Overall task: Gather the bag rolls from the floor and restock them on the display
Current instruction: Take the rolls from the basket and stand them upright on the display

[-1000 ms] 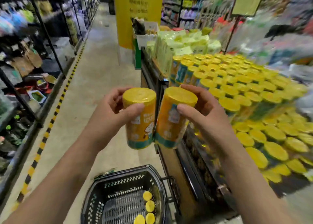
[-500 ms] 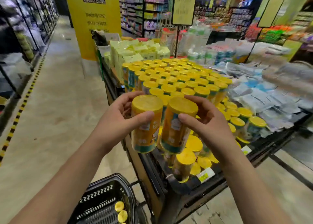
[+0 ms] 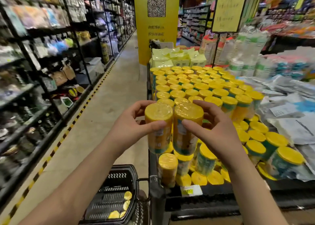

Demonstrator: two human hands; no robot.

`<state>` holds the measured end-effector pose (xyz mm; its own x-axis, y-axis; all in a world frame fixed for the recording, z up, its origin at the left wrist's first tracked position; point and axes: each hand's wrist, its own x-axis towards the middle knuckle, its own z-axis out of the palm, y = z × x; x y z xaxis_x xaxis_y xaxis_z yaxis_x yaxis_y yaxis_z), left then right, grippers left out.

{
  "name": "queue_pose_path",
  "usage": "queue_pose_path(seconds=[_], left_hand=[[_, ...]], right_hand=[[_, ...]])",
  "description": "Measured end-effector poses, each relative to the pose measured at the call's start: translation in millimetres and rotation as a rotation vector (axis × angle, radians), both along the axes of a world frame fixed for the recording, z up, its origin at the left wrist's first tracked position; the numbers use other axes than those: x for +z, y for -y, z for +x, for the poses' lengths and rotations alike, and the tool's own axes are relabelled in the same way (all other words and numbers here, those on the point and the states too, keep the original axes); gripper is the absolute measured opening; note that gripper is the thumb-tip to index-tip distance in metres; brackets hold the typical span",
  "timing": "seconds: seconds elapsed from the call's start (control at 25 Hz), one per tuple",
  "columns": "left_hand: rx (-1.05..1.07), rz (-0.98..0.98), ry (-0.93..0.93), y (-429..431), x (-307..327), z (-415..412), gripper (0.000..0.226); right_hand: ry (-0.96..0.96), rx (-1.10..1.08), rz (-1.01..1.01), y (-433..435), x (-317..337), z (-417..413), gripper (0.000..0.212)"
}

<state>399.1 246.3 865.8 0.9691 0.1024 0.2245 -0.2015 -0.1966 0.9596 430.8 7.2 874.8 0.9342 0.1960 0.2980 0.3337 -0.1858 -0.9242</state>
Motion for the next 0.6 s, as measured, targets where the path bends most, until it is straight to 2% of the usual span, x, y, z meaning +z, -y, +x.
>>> queue_pose_path(seconds=[0.6], left_hand=[[0.004, 0.073, -0.061, 2.3, -11.7, 39.8, 0.075]], right_hand=[[-0.015, -0.02, -0.03, 15.6, 4.6, 13.7, 0.065]])
